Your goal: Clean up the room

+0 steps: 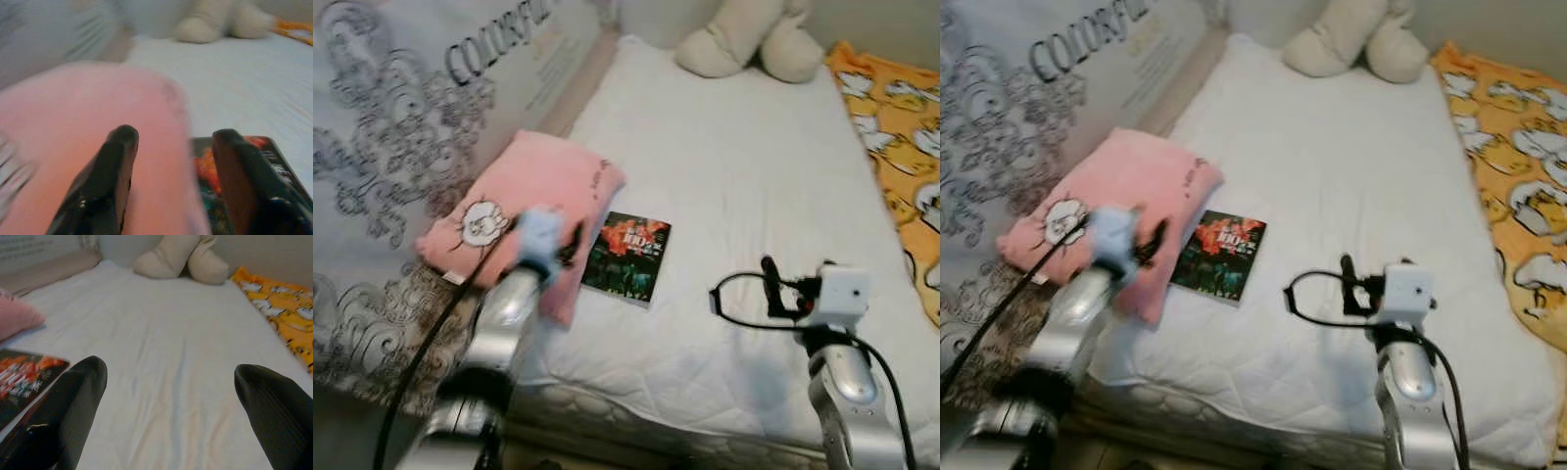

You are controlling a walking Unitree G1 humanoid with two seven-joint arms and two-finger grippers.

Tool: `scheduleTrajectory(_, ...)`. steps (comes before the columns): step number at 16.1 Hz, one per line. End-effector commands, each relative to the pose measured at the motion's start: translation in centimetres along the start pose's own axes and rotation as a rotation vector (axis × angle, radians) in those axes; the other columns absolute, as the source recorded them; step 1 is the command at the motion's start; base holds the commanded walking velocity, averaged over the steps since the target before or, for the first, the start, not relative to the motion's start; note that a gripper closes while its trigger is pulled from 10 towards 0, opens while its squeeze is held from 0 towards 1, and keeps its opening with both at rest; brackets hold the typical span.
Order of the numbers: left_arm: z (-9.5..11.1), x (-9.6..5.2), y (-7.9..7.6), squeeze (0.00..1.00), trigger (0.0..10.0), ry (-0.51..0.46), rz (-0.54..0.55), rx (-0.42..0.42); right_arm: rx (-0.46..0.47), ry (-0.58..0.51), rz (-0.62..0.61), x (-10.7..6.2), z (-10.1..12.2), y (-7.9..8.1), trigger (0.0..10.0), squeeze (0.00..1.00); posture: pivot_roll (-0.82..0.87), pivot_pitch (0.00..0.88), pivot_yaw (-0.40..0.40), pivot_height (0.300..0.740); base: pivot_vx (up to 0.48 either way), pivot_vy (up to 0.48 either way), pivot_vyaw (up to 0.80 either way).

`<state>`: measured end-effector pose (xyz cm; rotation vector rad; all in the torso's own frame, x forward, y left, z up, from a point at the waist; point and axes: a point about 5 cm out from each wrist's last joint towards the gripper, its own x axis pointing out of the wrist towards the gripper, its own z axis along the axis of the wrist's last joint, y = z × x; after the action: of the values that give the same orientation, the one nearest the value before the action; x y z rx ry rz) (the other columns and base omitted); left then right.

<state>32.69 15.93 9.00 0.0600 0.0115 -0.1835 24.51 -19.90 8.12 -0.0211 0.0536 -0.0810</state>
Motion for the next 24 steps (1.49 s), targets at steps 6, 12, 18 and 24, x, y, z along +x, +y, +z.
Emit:
scheduleTrajectory(6,0.8,-2.3,-2.5,0.0,10.0,-0.073,-0.075,-0.106,0.044,0.02,0.087,2.0,-1.7,2.5,10.0,1.0,0.11,0.0,-0.055,0.74,0.0,-0.08,0.0)
scheduleTrajectory(12,0.3,-2.9,-3.4,0.0,10.0,-0.059,-0.202,-0.102,-0.059,0.019,0.146,3.0,-2.1,3.4,10.0,0.0,0.08,0.0,-0.028,0.74,0.0,-0.48,0.0)
scheduleTrajectory(18,-0.6,-2.8,-3.0,0.0,10.0,0.005,-0.226,-0.091,-0.006,0.048,0.179,1.6,-3.3,4.3,10.0,0.0,0.07,0.0,-0.025,0.74,0.0,-0.08,-0.72)
scheduleTrajectory(24,-1.4,-3.3,-3.2,0.0,10.0,0.029,-0.235,-0.115,0.012,0.1,0.147,-0.2,-4.8,3.0,10.0,0.0,0.07,0.0,-0.043,0.74,-0.218,0.107,-0.72)
